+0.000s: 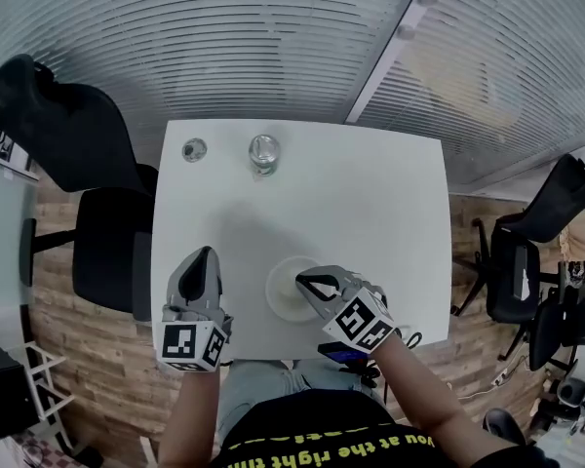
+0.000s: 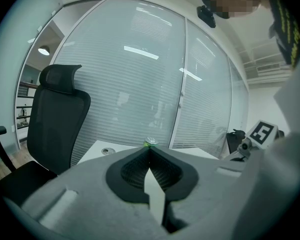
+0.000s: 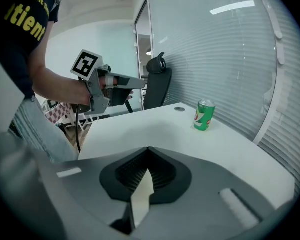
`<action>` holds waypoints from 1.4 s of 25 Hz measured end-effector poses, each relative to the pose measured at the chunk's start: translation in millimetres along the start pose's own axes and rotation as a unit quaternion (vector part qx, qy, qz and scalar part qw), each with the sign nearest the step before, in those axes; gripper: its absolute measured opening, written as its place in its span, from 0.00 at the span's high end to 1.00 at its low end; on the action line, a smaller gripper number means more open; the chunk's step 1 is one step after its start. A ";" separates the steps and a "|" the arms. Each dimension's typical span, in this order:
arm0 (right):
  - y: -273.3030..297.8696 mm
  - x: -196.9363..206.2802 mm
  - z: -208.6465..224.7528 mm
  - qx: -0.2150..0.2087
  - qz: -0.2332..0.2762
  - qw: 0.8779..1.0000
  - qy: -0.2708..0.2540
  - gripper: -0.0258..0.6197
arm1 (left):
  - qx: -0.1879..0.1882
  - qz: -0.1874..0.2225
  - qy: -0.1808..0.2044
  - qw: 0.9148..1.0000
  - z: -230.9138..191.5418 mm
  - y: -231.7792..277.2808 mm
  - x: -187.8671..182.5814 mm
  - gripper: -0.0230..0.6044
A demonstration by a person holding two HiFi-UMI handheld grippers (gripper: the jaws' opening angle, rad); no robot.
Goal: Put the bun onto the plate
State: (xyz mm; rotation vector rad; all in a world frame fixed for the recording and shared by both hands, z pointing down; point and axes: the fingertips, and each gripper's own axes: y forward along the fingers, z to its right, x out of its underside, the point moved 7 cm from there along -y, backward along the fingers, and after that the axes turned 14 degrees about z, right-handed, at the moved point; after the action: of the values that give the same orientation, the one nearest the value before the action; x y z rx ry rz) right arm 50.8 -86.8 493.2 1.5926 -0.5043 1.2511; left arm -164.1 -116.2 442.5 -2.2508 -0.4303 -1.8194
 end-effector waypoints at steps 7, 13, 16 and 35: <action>-28.3 -21.4 8.0 0.045 0.055 0.997 0.000 0.95 | 0.007 0.014 0.006 1.000 6.9 -0.8 -12.8 0.96; -56.6 -36.1 16.5 0.081 0.098 0.992 -0.004 0.95 | 0.006 0.027 0.014 1.000 12.3 -2.1 -22.7 0.96; -70.7 -45.6 20.1 0.094 0.117 0.989 -0.010 0.95 | 0.008 0.033 0.018 0.999 15.3 -2.7 -29.9 0.96; -159.0 -81.7 26.7 0.197 0.233 0.951 0.045 0.95 | -0.008 0.048 0.030 0.998 11.8 -28.7 -49.2 0.96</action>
State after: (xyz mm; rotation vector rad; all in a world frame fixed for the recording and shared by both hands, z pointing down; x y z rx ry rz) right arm 159.4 -65.8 350.2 1.7927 -0.6240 1.8658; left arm -173.0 -89.8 391.4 -2.1800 -0.2938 -1.8427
